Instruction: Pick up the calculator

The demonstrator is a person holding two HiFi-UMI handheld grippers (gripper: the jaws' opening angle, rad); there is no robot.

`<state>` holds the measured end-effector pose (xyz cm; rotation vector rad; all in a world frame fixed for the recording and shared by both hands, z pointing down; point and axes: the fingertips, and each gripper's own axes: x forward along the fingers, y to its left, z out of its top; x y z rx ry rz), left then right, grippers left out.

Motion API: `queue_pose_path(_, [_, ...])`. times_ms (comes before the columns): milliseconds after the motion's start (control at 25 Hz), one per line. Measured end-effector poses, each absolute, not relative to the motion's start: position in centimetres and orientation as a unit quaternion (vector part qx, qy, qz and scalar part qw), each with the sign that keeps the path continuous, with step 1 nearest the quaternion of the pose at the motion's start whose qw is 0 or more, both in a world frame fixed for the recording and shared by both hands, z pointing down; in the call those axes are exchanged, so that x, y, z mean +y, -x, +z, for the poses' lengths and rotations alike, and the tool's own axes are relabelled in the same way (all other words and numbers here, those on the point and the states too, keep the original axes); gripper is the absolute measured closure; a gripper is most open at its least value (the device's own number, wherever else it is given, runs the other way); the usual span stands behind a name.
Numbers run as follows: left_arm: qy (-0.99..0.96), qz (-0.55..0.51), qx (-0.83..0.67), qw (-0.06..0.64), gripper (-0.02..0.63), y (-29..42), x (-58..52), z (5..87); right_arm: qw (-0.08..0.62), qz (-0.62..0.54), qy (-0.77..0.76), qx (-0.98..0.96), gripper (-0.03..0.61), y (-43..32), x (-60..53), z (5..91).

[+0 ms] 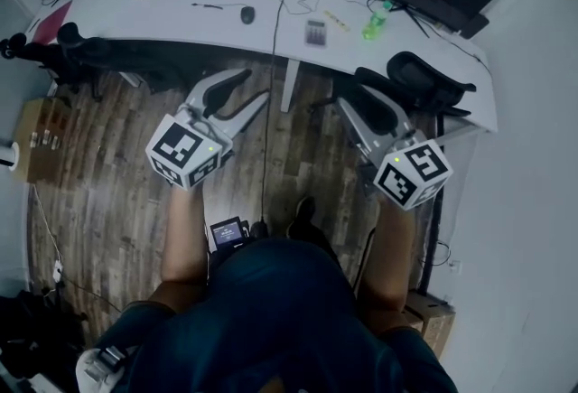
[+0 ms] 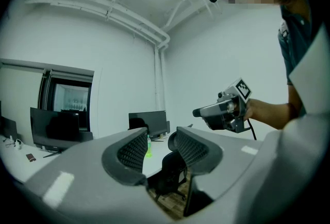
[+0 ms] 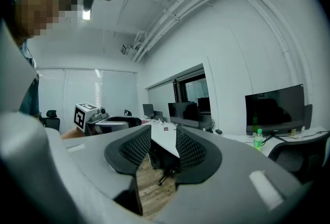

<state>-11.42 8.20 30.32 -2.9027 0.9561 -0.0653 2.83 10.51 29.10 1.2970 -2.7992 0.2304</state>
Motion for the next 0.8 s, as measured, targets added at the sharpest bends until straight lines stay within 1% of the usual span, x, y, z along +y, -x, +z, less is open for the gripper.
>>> queue_pose_path(800, [0.922, -0.043, 0.384, 0.039, 0.437, 8.1, -0.9, 30.5, 0.014, 0.094, -0.353, -0.931, 0.42, -6.8, -2.0, 29.6])
